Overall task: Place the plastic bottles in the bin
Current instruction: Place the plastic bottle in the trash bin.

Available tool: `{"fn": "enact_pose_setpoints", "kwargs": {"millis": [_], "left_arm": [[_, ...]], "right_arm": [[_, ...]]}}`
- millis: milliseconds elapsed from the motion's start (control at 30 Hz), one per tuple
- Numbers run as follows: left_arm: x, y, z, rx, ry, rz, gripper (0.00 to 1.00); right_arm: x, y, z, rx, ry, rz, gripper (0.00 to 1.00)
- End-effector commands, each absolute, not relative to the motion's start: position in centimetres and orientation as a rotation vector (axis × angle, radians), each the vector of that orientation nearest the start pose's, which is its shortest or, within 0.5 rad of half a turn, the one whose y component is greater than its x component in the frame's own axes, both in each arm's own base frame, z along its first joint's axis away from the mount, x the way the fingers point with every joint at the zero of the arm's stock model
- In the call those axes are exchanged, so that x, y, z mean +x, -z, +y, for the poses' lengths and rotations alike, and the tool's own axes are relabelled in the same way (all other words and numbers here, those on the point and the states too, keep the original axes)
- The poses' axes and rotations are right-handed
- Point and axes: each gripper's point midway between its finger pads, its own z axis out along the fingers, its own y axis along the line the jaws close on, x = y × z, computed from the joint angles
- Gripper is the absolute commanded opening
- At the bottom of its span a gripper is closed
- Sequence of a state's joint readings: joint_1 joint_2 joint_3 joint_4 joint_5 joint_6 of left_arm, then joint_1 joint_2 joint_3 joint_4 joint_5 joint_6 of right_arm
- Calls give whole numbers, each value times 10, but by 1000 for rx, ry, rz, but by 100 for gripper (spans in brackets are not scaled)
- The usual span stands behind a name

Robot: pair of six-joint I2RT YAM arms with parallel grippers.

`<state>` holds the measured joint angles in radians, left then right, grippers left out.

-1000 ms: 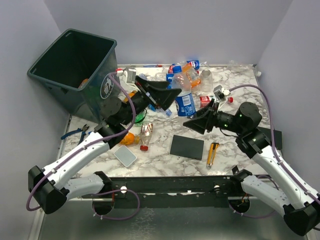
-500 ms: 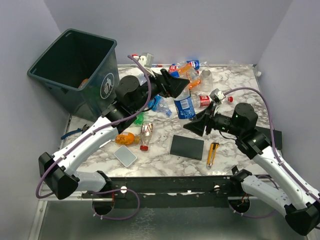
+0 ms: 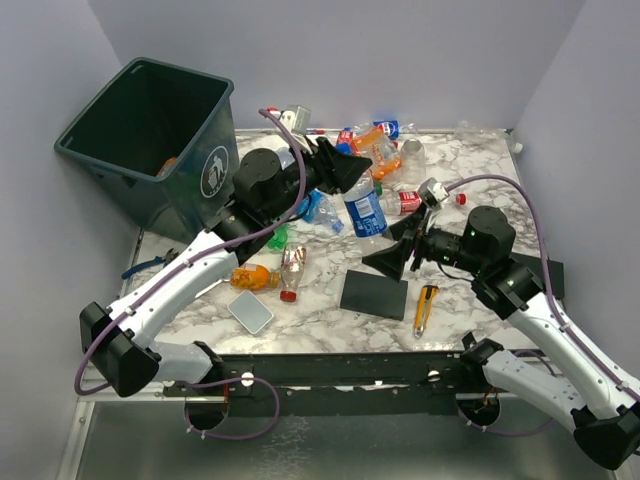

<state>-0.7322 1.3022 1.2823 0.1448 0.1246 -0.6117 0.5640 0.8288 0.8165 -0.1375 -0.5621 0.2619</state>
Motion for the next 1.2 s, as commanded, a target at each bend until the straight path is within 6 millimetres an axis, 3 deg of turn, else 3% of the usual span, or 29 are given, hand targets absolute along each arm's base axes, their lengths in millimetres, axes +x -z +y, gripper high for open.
{"fn": "enact_pose_setpoints", "kwargs": {"millis": [0, 100, 233, 367, 500, 633, 833, 1033, 1167], "left_arm": [[302, -477, -295, 168, 1068, 1382, 0], [313, -513, -253, 109, 855, 1304, 0], [326, -574, -177, -21, 436, 1180, 0], [337, -617, -116, -140, 47, 1114, 0], [358, -630, -73, -265, -290, 1119, 0], [373, -611, -30, -387, -563, 1103, 0], [384, -565, 54, -530, -793, 1079, 0], [389, -504, 83, -562, -886, 1155, 0], [386, -506, 81, -573, -815, 1116, 0]], "right_arm": [[184, -331, 244, -676, -1127, 1612, 100], [182, -352, 240, -644, -1122, 1575, 100], [189, -371, 223, -537, -1042, 1538, 100], [196, -364, 211, -424, -1002, 1526, 100], [198, -340, 207, -358, -1010, 1547, 100], [198, -321, 200, -326, -982, 1582, 100], [195, -306, 192, -288, -966, 1597, 99], [197, -291, 190, -279, -940, 1624, 100], [198, -292, 189, -271, -941, 1617, 100]]}}
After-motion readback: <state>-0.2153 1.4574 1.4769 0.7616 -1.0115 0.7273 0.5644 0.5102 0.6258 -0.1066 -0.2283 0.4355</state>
